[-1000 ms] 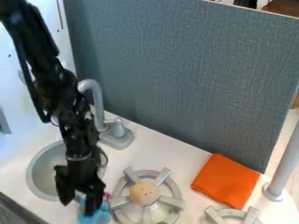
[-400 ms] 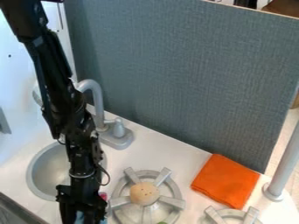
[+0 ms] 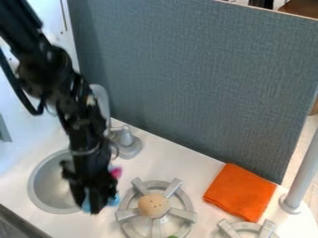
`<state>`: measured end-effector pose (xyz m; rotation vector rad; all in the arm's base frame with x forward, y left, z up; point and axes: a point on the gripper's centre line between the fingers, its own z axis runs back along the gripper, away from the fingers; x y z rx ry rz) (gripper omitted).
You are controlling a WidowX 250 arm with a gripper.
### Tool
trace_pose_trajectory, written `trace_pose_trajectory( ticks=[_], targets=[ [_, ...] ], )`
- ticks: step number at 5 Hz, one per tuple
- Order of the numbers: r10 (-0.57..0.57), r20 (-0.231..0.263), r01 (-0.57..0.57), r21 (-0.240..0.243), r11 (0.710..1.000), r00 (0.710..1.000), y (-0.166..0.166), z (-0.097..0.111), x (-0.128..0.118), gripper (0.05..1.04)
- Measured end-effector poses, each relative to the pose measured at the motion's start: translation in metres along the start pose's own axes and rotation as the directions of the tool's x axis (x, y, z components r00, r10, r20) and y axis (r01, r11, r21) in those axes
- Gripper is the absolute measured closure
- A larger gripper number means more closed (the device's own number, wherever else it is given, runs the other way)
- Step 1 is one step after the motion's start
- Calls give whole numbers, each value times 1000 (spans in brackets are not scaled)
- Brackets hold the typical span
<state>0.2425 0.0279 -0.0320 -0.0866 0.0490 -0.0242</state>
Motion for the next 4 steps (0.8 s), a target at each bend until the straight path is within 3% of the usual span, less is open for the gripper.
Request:
trace_pose_trajectory(
  ticks=[2,3,4],
  targets=[
    [-186,66,183,37,982,980,-64,23,44,649],
    [-282,119,276,64,959,952,-114,37,63,649],
    [-389,76,384,75,920,918,-156,29,70,650]
  ],
)
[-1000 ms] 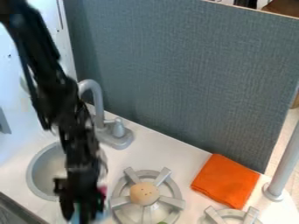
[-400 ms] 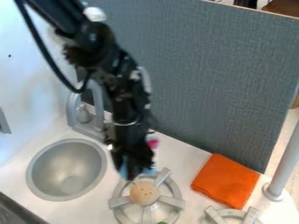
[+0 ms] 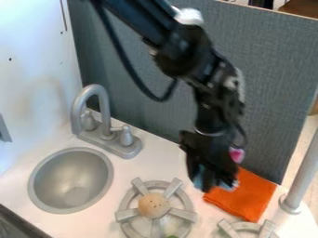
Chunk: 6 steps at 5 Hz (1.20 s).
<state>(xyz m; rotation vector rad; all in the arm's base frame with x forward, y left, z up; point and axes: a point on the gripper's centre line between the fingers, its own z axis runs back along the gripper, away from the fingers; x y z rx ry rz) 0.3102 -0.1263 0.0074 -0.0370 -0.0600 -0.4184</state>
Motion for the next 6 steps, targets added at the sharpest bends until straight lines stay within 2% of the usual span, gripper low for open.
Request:
trace_pose_trajectory(
  ticks=[1,2,3,4,5,6],
  targets=[
    [-117,-74,115,-19,993,990,-26,-14,10,649],
    [-221,-177,212,-68,975,959,-37,-47,12,649],
    [-299,-232,283,-101,954,926,-45,-71,15,649],
    [-337,-292,317,-114,941,895,-59,-96,12,649],
    [-373,-284,354,-115,928,883,-70,-97,11,649],
    [-368,-299,348,-121,930,880,-72,-99,5,550]
  ],
)
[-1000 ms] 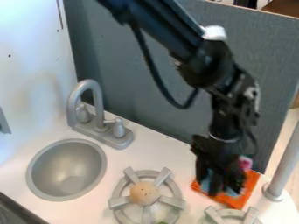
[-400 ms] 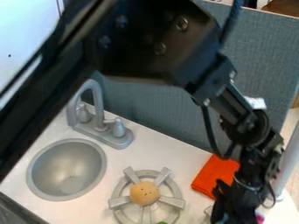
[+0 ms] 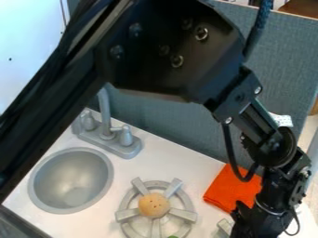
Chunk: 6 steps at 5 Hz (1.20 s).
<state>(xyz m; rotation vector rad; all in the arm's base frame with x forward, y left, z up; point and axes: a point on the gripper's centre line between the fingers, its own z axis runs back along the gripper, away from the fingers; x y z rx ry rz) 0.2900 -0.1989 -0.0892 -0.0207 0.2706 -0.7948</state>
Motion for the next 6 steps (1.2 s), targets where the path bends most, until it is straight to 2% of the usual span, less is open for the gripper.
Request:
trace_pose_trajectory(
  ticks=[1,2,3,4,5,6],
  targets=[
    [35,-19,-35,-5,999,999,-2,-5,-10,267],
    [74,108,-76,10,997,991,0,37,-19,67],
    [122,199,-130,27,991,972,9,71,-38,73],
    [184,236,-203,55,978,954,19,93,-90,75],
    [259,128,-265,34,964,957,27,77,-141,75],
    [263,101,-266,12,964,959,31,69,-170,75]
  ],
)
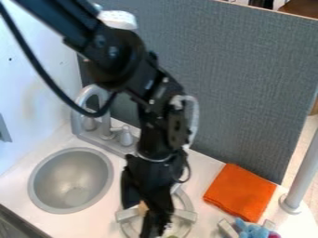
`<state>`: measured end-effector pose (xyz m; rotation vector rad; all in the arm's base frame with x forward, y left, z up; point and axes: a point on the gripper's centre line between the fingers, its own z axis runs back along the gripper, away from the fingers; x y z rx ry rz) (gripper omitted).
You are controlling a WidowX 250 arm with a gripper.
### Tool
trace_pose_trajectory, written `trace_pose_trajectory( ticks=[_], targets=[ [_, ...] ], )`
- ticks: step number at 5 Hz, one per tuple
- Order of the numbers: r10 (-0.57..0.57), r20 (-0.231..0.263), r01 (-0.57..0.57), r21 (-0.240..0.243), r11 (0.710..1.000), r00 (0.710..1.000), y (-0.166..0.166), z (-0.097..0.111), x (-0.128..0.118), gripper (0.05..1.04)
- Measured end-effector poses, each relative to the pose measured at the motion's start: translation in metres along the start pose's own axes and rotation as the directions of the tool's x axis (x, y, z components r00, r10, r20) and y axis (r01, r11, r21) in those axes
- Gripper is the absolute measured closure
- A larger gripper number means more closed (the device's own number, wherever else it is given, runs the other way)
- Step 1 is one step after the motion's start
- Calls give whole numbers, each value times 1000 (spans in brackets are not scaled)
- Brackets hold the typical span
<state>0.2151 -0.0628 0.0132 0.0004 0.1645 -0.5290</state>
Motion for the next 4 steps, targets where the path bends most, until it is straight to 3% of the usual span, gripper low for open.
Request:
trace_pose_trajectory(
  ticks=[1,2,3,4],
  targets=[
    [57,-4,-57,-12,998,998,20,-4,-12,75],
    [147,31,-147,9,989,989,56,-6,-11,75],
    [150,64,-152,13,988,987,73,-4,-7,75],
    [156,69,-157,15,987,985,80,-17,5,75]
  ],
)
